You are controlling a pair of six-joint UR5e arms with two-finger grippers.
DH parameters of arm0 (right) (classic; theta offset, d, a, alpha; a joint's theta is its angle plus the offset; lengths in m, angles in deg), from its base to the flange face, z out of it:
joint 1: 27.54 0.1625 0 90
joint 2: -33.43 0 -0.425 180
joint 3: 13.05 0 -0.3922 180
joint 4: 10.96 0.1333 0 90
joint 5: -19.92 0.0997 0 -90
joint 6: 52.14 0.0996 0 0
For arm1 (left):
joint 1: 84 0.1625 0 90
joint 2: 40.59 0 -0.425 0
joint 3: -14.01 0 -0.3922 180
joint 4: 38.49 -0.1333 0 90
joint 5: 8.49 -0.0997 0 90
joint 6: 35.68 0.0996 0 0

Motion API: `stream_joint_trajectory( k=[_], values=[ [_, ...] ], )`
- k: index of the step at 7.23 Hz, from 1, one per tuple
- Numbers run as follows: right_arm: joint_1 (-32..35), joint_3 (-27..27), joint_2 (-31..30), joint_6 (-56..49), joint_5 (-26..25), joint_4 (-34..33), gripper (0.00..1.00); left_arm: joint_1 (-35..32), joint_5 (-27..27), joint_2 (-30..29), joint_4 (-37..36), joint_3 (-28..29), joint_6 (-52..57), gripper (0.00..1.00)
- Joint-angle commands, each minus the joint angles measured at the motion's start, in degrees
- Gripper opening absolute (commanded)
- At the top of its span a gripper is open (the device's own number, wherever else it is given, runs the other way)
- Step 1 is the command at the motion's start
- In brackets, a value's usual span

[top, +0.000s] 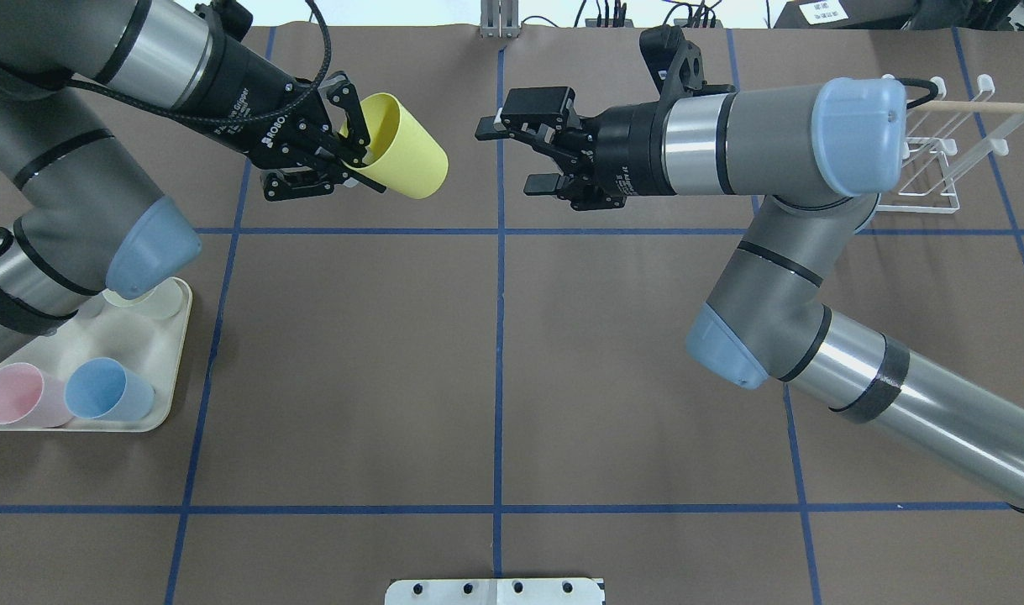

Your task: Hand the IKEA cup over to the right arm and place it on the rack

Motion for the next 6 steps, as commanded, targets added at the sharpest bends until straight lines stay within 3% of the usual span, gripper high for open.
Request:
stream_joint_trajectory(
  k=[1,2,4,6],
  values=[
    [-0.02,0.11,-0.46,4.23,-0.18,8.62,0.98,1.56,-5.03,0.29,18.27,2.7,-13.58,0.0],
    [-0.02,0.11,-0.47,4.86,-0.18,11.53,0.98,1.57,-4.96,0.9,27.67,4.38,-19.82,0.0],
    [0.07,0.2,-0.73,8.98,-2.1,17.85,0.98,1.57,-6.0,0.82,39.84,6.5,-31.6,0.0],
    [0.07,0.11,-0.73,9.97,-3.69,20.78,0.98,2.0,-11.78,0.82,52.92,8.68,-46.44,0.0]
  ],
)
